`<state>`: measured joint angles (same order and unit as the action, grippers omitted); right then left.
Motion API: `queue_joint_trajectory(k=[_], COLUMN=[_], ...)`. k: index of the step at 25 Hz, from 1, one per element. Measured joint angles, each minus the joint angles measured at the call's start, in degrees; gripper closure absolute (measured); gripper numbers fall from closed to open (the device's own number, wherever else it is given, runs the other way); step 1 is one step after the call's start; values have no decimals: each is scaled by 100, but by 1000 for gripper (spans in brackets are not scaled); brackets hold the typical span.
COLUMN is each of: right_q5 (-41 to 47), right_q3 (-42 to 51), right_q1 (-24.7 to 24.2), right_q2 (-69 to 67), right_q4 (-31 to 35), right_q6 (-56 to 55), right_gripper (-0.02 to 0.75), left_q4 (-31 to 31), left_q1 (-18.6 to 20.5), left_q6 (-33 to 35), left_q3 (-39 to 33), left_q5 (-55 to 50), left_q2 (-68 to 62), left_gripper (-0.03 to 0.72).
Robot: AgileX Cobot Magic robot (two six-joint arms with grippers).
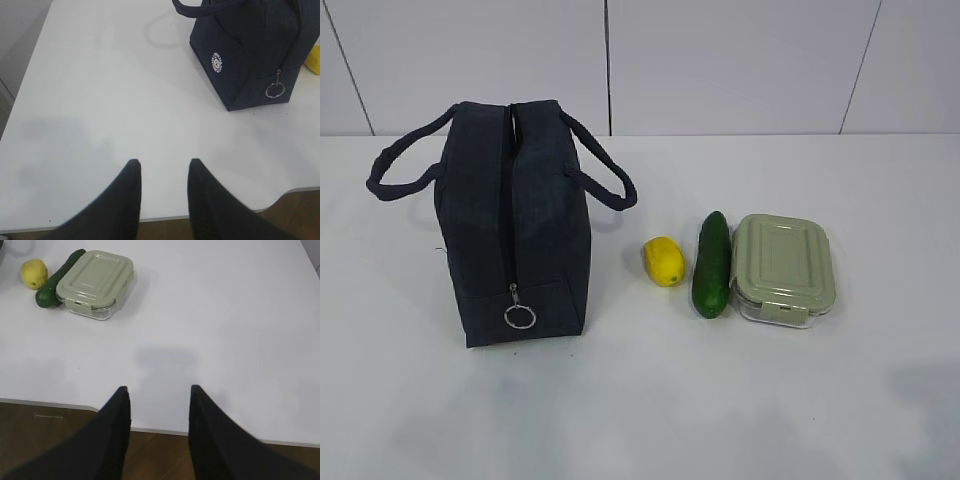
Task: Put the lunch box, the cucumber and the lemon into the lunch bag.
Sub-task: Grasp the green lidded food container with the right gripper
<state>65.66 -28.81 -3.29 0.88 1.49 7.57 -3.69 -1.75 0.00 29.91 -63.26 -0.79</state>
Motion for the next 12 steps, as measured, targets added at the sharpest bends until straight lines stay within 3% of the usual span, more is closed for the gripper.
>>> queue_joint_trajectory(k=[12], right_q5=[0], right_q3=[0], right_q1=[0], right_q2=[0], right_q4=[-79], right_q6=[0], right_gripper=[424], left_q4=[0], left_q1=[0], left_q6=[0], left_q3=[0], left_q5=[0], left_q2=[0], left_gripper=[462])
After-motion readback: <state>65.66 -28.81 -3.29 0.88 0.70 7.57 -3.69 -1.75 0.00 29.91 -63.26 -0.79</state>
